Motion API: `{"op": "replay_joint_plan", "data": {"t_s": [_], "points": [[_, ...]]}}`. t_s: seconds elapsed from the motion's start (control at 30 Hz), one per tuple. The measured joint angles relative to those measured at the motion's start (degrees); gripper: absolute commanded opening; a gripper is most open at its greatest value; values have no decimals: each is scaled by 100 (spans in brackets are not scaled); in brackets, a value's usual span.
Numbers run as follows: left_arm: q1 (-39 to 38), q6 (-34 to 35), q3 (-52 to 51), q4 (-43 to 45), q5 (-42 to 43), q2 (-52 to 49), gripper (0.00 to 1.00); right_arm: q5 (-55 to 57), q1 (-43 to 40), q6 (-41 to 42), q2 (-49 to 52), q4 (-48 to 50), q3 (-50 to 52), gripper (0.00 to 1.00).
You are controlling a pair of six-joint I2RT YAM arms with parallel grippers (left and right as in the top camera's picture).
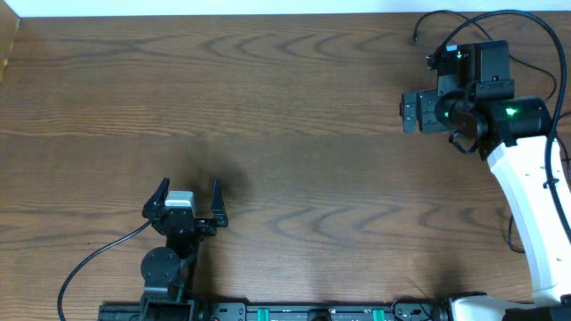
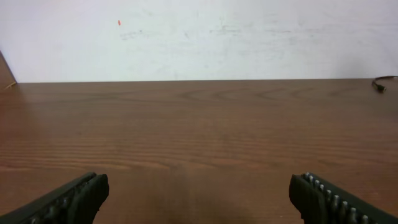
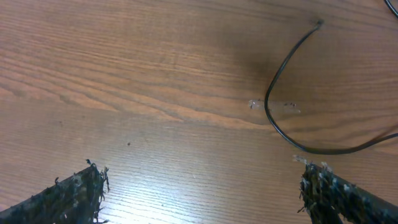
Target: Untangle cables
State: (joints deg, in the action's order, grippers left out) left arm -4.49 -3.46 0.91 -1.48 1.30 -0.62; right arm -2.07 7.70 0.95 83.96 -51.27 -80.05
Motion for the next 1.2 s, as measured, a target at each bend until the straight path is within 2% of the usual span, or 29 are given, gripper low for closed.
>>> {"op": "replay_joint_plan", "data": {"t_s": [1.0,1.2], "points": [[0,0,0,0,2,0,98,472,0,-164,-17,-79,-2,99],[0,0,0,0,0,0,98,490,0,-164,-472,-103,0,99]]}}
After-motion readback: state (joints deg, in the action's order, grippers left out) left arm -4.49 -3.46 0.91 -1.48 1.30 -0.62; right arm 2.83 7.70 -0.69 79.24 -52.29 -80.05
